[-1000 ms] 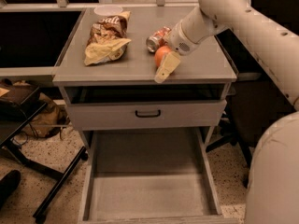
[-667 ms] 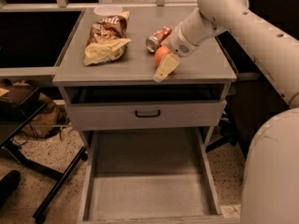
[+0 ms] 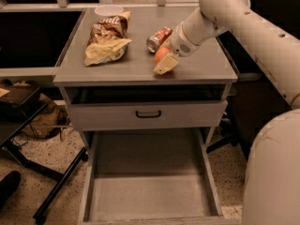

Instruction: Place orange into middle drawer

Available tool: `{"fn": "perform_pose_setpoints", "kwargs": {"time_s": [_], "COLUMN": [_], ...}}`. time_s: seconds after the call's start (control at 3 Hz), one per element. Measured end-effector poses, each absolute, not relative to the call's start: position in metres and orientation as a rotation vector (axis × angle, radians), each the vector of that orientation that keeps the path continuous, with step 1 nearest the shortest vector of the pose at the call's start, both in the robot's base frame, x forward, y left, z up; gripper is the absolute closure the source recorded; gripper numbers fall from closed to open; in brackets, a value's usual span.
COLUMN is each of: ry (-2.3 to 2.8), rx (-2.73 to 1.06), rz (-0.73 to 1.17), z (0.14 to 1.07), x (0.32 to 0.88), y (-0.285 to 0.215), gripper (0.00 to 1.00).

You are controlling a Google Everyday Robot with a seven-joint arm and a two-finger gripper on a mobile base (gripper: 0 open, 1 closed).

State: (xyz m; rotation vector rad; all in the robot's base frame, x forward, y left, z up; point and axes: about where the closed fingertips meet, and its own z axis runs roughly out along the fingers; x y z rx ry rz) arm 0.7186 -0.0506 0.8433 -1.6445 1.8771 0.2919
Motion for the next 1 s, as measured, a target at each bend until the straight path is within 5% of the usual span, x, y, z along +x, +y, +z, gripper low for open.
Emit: {"fn": "perform_pose_setpoints", "kwargs": {"time_s": [0.33,0.67,1.0], "ry": [1.877,1.877,1.897], "rx": [-1.644,-1.644,-1.626], "rz": [0.292,0.292,0.275], "z": [0.843,0.845,0.851], "x": [0.719,0.719,0.696], "y": [-0.051,-0.051,-0.057], "gripper": [0.88,1.0,1.0]}}
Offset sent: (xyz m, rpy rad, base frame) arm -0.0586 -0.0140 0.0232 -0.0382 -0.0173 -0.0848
